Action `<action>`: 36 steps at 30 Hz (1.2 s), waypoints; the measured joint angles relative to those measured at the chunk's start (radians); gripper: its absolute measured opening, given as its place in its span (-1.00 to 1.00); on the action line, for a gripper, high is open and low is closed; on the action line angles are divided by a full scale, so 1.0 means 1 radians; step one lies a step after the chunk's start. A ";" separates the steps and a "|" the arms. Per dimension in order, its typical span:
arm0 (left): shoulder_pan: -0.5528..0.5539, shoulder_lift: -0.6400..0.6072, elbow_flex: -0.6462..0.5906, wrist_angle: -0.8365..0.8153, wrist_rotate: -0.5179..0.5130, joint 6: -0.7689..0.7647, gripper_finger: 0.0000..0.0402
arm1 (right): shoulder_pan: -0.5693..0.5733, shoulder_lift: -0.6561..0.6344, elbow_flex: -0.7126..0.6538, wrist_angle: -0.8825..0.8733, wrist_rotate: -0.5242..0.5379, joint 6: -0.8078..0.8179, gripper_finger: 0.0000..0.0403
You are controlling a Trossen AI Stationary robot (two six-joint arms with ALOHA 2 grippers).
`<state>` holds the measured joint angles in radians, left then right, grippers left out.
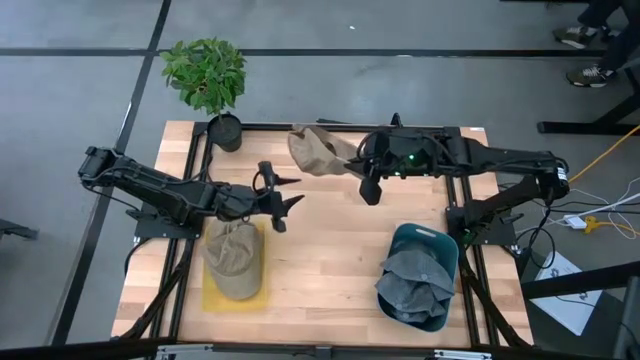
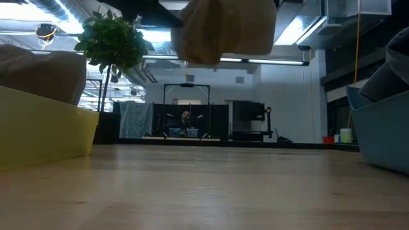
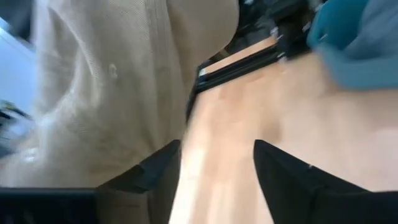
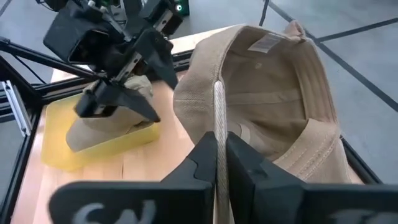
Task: Pick & Place hat
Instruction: Put the brown cap into the yellow bin
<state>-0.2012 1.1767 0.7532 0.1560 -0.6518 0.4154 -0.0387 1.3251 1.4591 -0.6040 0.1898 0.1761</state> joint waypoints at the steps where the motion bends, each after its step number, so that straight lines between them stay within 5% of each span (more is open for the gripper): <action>1: 0.000 0.000 0.000 0.004 -0.021 0.040 0.02 | 0.000 0.000 0.006 -0.005 0.000 -0.003 -0.89; 9: 0.002 0.008 0.000 0.063 -0.142 0.243 0.23 | 0.000 0.000 0.028 -0.007 -0.070 -0.004 -0.89; 22: 0.064 0.008 0.000 0.109 -0.012 0.241 0.21 | 0.000 0.000 0.028 0.031 -0.116 -0.005 -0.90; 36: 0.100 0.008 0.000 0.140 -0.008 0.209 -0.31 | 0.009 0.000 0.028 0.068 -0.167 -0.001 -0.89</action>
<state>-0.1013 1.1847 0.7536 0.2962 -0.6601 0.6249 -0.0299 1.3251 1.4868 -0.5361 0.0223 0.1749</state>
